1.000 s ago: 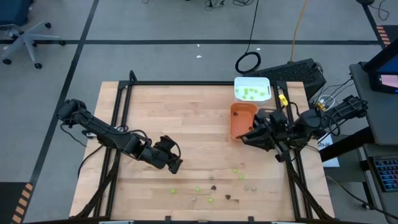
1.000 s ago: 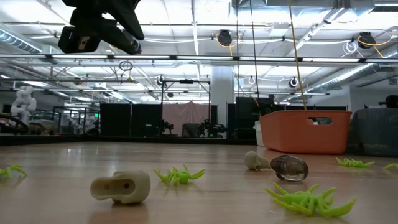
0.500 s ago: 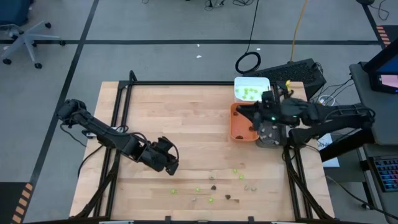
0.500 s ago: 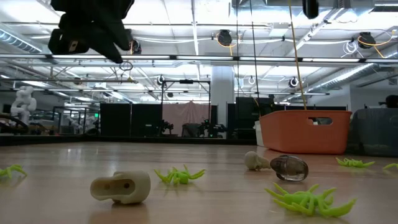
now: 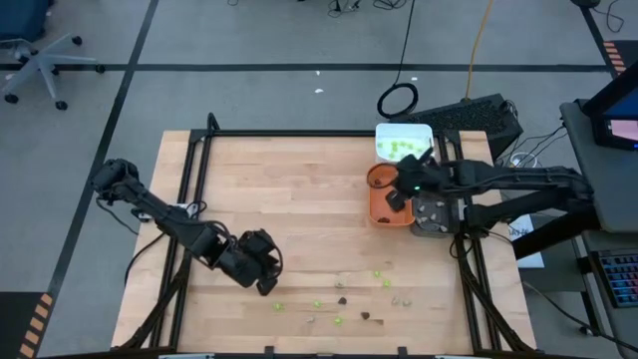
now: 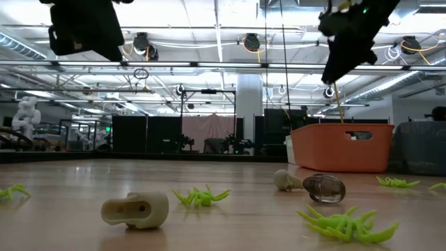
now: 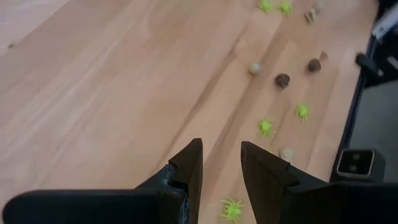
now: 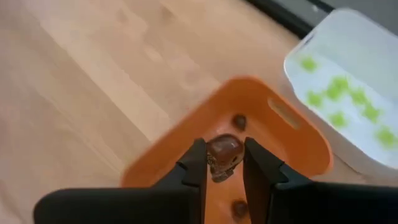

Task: Sort Halloween decoration
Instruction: Put the black skull toy into the orange bin

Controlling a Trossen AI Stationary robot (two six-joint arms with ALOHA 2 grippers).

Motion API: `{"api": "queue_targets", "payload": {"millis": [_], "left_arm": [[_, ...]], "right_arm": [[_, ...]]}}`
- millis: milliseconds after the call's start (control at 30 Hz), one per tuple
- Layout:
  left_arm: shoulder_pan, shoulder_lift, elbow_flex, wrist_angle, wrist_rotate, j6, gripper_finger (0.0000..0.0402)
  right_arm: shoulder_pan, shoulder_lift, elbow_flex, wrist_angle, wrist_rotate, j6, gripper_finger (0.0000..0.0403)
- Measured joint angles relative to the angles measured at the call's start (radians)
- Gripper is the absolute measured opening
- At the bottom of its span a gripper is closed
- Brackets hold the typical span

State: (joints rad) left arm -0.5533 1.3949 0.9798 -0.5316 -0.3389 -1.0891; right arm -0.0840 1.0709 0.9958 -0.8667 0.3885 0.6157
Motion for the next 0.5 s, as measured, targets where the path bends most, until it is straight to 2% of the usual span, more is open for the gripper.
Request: {"api": "queue_targets", "payload": {"millis": [100,233,500], "left_arm": [[-0.024,0.0,0.0,0.003,-0.002,0.025,0.0109],[-0.055,0.0,0.0,0.008,-0.002,0.027,0.0115],[-0.099,0.045,0.0,0.034,-0.006,-0.007,0.0189]], "right_arm": [[-0.003,0.065,0.0,-0.005,-0.034,-0.005,0.0045],[-0.02,0.154,0.0,-0.01,-0.133,0.012,0.0045],[-0.041,0.295,0.0,-0.022,-0.151,0.032,0.0046]]}}
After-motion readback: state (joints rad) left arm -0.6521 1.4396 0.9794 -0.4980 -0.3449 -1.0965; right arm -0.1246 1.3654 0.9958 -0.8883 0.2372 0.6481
